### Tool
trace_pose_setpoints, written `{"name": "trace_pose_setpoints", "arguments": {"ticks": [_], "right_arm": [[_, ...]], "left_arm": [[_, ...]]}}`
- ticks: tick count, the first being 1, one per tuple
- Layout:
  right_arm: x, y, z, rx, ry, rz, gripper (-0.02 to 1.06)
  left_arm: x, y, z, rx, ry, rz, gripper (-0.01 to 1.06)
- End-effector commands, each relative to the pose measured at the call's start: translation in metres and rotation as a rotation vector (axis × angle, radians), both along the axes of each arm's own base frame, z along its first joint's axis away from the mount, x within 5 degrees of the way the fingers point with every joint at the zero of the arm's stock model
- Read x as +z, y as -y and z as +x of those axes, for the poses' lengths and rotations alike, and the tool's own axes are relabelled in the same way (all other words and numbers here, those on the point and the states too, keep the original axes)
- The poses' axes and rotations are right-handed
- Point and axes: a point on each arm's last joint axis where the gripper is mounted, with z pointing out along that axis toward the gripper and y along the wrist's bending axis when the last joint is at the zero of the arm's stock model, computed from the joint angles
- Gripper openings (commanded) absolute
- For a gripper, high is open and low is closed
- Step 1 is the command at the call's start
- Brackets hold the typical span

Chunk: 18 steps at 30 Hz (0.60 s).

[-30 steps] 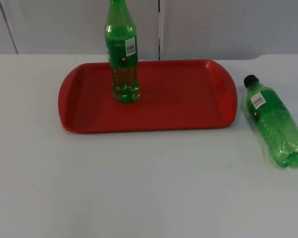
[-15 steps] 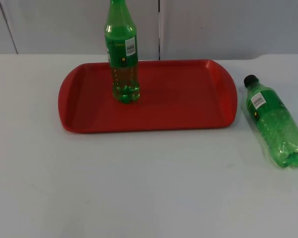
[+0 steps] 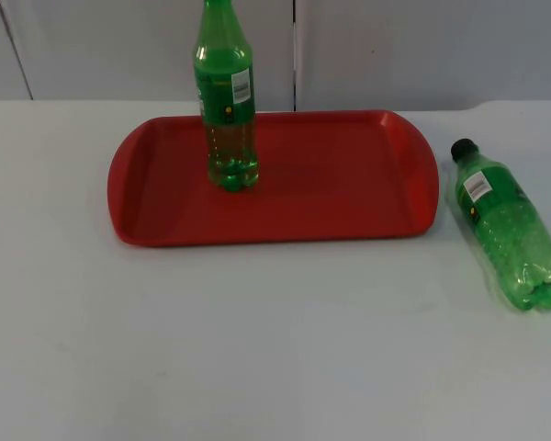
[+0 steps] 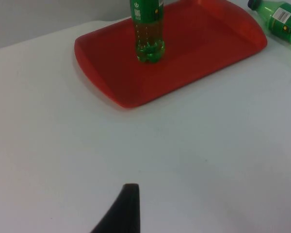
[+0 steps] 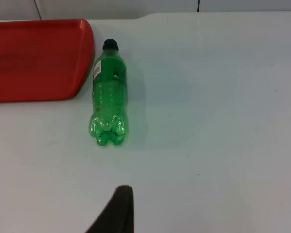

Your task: Place the bottle upright on the tray.

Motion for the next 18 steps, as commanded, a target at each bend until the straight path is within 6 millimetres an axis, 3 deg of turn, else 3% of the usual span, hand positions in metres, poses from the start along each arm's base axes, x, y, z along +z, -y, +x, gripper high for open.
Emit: {"name": "trace_pose_setpoints", "arguments": {"ticks": [1,18], "right_arm": [[0.0004,-0.0003,-0.0002,-0.004,0.008,0.003,0.98],[0.0004,-0.0003,-0.0002,-0.004,0.008,0.003,0.98]], "left_arm": [[-0.0012,-0.0005,0.0002,-0.003,0.003,0.006,1.05],[-0.0012,-0.0005,0.0002,-0.003,0.003,0.006,1.05]]}}
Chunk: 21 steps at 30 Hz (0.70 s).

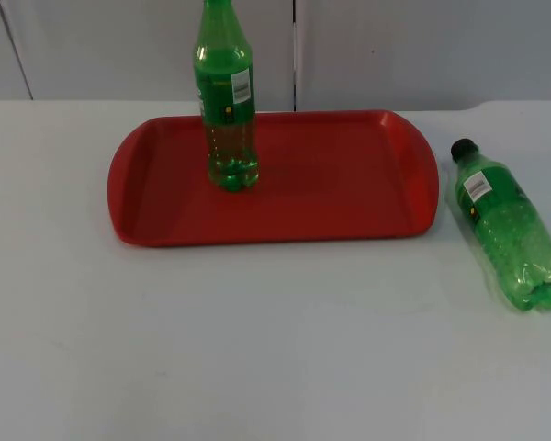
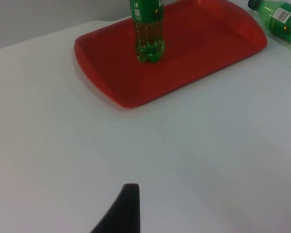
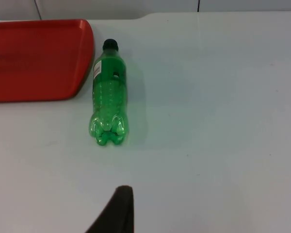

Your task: Place the bottle upright on the tray.

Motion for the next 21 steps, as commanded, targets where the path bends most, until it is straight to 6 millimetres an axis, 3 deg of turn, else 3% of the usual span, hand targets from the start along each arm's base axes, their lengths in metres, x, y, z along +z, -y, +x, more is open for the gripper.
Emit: {"name": "trace_pose_setpoints", "arguments": {"ticks": [1,21], "right_arm": [[0.0004,-0.0003,-0.0002,-0.004,0.008,0.003,0.98],[0.0004,0.0003,-0.0002,-0.008,0.008,-0.004,0.98]], "left_arm": [[-0.0012,-0.0005,0.0002,-0.003,0.003,0.006,1.05],[-0.0012,-0.0005,0.0002,-0.003,0.003,0.006,1.05]]}}
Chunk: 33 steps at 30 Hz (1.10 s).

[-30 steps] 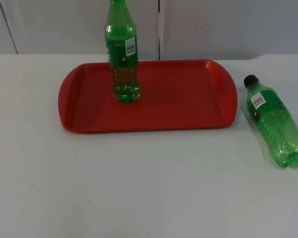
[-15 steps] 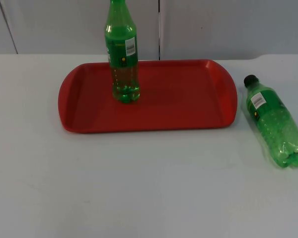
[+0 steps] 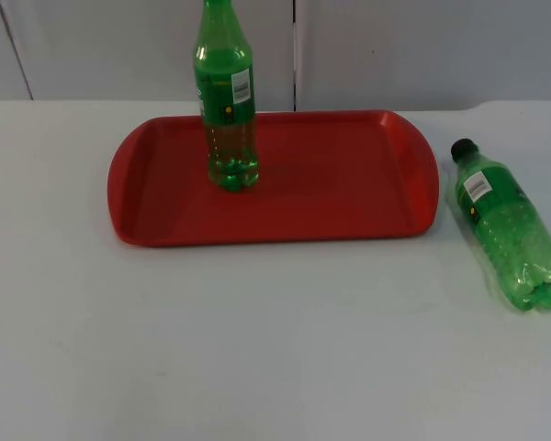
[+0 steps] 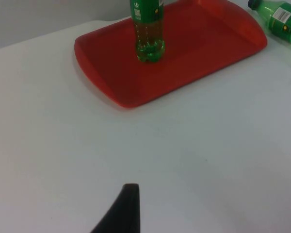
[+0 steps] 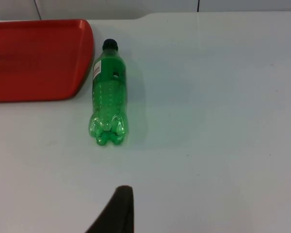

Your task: Place the bottle upright on the tray.

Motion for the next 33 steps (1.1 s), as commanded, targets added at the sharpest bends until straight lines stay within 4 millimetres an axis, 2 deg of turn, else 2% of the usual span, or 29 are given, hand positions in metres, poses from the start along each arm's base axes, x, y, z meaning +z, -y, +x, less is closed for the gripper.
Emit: {"name": "trace_pose_setpoints", "arguments": {"ticks": [1,7,11,15,16,19,20,24,25,26,30,31,33], "right_arm": [[0.001,0.000,0.000,-0.008,0.010,-0.003,0.98],[0.002,0.000,-0.001,0.009,0.016,-0.029,0.98],[0.010,0.000,0.004,0.010,-0.002,-0.029,0.98],[0.034,-0.001,0.022,0.012,-0.033,-0.029,0.98],[0.034,-0.001,0.022,0.012,-0.033,-0.029,0.98],[0.054,-0.002,0.050,0.014,-0.082,-0.029,0.98],[0.054,-0.002,0.050,0.014,-0.082,-0.029,0.98],[0.071,-0.004,0.092,0.018,-0.171,-0.025,0.98],[0.074,-0.005,0.105,0.023,-0.200,-0.014,0.98],[0.074,-0.005,0.105,0.023,-0.200,-0.014,0.98],[0.079,-0.009,0.156,0.032,-0.303,0.011,0.98],[0.079,-0.009,0.156,0.032,-0.303,0.011,0.98],[0.076,-0.011,0.181,0.035,-0.362,0.021,0.98]], "left_arm": [[-0.001,-0.001,0.000,-0.003,0.003,0.006,1.05],[-0.001,-0.001,0.000,-0.003,0.003,0.006,1.05],[-0.001,-0.001,0.000,-0.003,0.003,0.006,1.05],[-0.001,-0.001,0.000,-0.003,0.003,0.006,1.05],[-0.001,-0.001,0.000,-0.003,0.003,0.006,1.05],[-0.001,-0.001,0.000,-0.003,0.003,0.006,1.05],[-0.001,-0.001,0.000,-0.003,0.003,0.006,1.05],[-0.001,-0.001,0.000,-0.003,0.003,0.006,1.05],[-0.001,-0.001,0.000,-0.003,0.003,0.006,1.05],[-0.001,-0.001,0.000,-0.003,0.003,0.006,1.05],[-0.001,-0.001,0.000,-0.003,0.003,0.006,1.05],[-0.001,-0.001,0.000,-0.003,0.003,0.006,1.05],[-0.001,-0.001,0.000,-0.003,0.003,0.006,1.05]]}}
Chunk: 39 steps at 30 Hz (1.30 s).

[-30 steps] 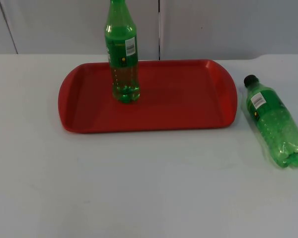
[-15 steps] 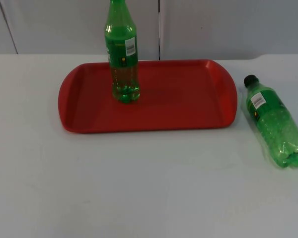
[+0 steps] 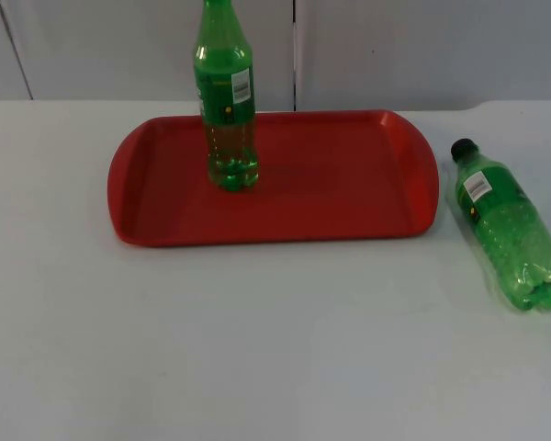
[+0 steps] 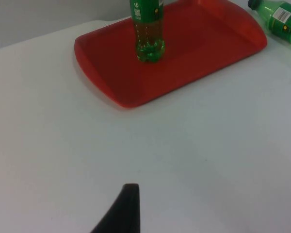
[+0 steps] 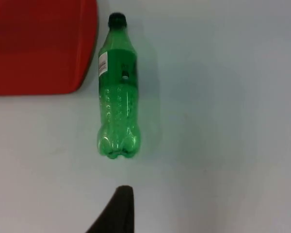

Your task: Place the bottle upright on the tray.

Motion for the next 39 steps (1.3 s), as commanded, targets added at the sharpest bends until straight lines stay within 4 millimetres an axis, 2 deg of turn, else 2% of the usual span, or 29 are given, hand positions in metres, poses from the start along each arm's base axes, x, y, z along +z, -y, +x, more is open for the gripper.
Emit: {"name": "trace_pose_setpoints", "arguments": {"ticks": [1,2,3,7,8,13,14,19,20,24,26,31,35,36,39], "right_arm": [[0.000,-0.002,0.026,0.003,-0.029,0.018,0.98],[-0.003,-0.003,0.039,0.014,-0.056,0.025,0.98],[-0.003,-0.003,0.039,0.014,-0.056,0.025,0.98],[-0.010,-0.008,0.085,0.026,-0.129,0.055,0.98],[-0.010,-0.008,0.085,0.026,-0.129,0.055,0.98],[-0.025,-0.012,0.131,0.024,-0.190,0.079,0.98],[-0.025,-0.012,0.131,0.024,-0.190,0.079,0.98],[-0.053,-0.023,0.170,0.035,-0.262,0.075,0.98],[-0.053,-0.023,0.170,0.035,-0.262,0.075,0.98],[-0.076,-0.049,0.199,0.066,-0.275,0.079,0.98],[-0.080,-0.054,0.205,0.072,-0.282,0.077,0.98],[-0.100,-0.083,0.235,0.030,-0.314,0.007,0.98],[-0.116,-0.096,0.250,0.036,-0.342,-0.014,0.98],[-0.125,-0.098,0.256,0.028,-0.366,-0.015,0.98],[-0.135,-0.100,0.263,0.011,-0.387,-0.013,0.98]], "left_arm": [[-0.001,-0.001,0.000,-0.003,0.003,0.006,1.05],[-0.001,-0.001,0.000,-0.003,0.003,0.006,1.05],[-0.001,-0.001,0.000,-0.003,0.003,0.006,1.05],[-0.001,-0.001,0.000,-0.003,0.003,0.006,1.05],[-0.001,-0.001,0.000,-0.003,0.003,0.006,1.05],[-0.001,-0.001,0.000,-0.003,0.003,0.006,1.05],[-0.001,-0.001,0.000,-0.003,0.003,0.006,1.05],[-0.001,-0.001,0.000,-0.003,0.003,0.006,1.05],[-0.001,-0.001,0.000,-0.003,0.003,0.006,1.05],[-0.001,-0.001,0.000,-0.003,0.003,0.006,1.05],[-0.001,-0.001,0.000,-0.003,0.003,0.006,1.05],[-0.001,-0.001,0.000,-0.003,0.003,0.006,1.05],[-0.001,-0.001,0.000,-0.003,0.003,0.006,1.05],[-0.001,-0.001,0.000,-0.003,0.003,0.006,1.05],[-0.001,-0.001,0.000,-0.003,0.003,0.006,1.05]]}}
